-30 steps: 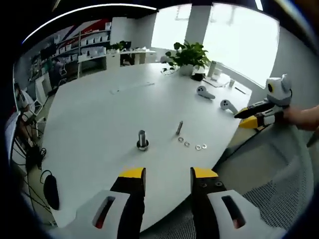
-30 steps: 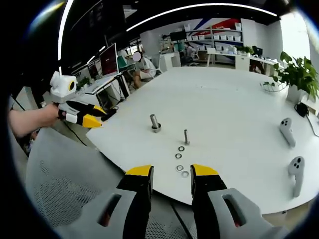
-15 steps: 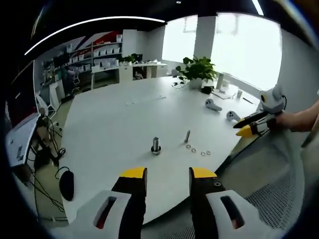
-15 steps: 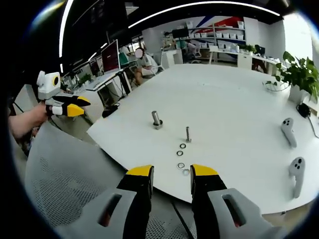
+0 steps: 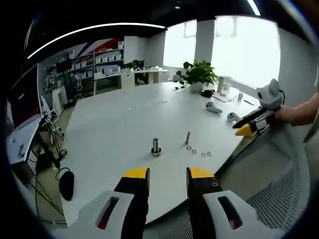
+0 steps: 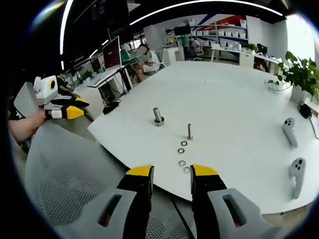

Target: Place the washer onto the threaded stud by aligning its center hole with the stud, sliding it down to the base, and recovering from edge contact or off-axis alignment until the washer reaches the visible bottom stop.

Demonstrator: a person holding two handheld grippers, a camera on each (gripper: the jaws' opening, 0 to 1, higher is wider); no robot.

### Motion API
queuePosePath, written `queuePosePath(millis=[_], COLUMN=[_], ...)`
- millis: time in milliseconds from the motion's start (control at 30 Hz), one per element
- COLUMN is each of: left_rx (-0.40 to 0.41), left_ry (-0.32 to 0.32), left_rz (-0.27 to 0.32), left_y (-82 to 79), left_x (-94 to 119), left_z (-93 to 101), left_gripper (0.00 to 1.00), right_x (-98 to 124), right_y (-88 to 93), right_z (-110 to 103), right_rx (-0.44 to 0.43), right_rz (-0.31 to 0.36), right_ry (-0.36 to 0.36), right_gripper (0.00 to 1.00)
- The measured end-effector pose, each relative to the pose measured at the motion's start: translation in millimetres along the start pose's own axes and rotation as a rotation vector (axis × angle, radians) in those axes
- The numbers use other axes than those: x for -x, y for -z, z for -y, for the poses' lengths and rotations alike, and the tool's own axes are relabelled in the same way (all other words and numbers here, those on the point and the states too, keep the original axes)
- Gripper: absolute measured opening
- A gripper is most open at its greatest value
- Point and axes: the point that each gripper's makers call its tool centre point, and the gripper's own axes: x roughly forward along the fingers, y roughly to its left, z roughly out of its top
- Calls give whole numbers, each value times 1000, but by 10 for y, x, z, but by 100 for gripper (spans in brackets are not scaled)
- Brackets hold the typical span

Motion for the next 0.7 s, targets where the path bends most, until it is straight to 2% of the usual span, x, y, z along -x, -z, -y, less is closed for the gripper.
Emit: queuePosePath(millis=[267,467,700], left_rx=[32,20,25], left_ry=[-5,34,28], left_rz=[-21,-54,-48], left_y=[46,114,98], left_x=[-34,-54,-49], left_z=[-37,40,31], left_gripper=[30,32,34], right_x=[-14,-22,-71], right_y=[29,45,139], right_z=[-4,-43,-122], right_rx=[-1,24,91], right_rz=[-18,-40,-133], right_ry=[-6,-21,-89], right_gripper=[32,31,32])
